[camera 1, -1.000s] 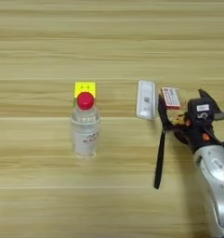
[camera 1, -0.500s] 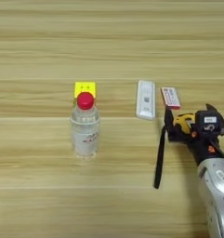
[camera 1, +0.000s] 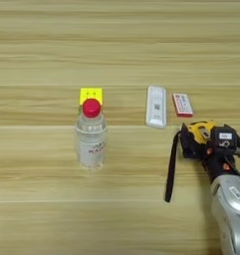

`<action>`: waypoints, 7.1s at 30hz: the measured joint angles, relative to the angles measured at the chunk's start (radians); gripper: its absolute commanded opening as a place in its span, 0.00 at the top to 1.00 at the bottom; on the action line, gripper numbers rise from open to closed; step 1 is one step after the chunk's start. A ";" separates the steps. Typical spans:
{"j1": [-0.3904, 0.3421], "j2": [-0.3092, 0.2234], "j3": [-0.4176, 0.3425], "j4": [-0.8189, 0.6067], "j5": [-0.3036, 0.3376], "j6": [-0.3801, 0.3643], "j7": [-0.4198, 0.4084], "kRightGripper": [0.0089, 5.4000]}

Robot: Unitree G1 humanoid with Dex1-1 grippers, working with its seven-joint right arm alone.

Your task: Move the objects on the table

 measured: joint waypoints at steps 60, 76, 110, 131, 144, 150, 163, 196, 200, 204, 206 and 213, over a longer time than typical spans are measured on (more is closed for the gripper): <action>-0.135 -0.012 0.057 0.024 0.044 0.035 0.072 0.13; -0.413 0.003 0.167 0.266 0.045 0.041 0.178 0.13; -0.652 0.082 0.176 0.919 0.059 -0.278 0.286 0.10; -0.664 0.074 0.176 0.875 0.010 -0.311 0.216 0.00; -0.548 0.033 0.121 0.616 -0.001 -0.258 0.095 0.00; -0.450 0.025 0.094 0.443 0.000 -0.196 0.063 0.00; -0.297 0.040 0.095 0.337 0.005 -0.124 0.046 0.00; -0.384 0.043 0.073 0.522 0.044 -0.112 0.068 0.00; -0.393 0.043 0.072 0.530 0.045 -0.102 0.065 0.00; -0.394 0.044 0.070 0.530 0.046 -0.095 0.066 0.00; -0.396 0.045 0.069 0.527 0.049 -0.085 0.066 0.05; -0.397 0.052 0.067 0.516 0.064 -0.064 0.054 0.21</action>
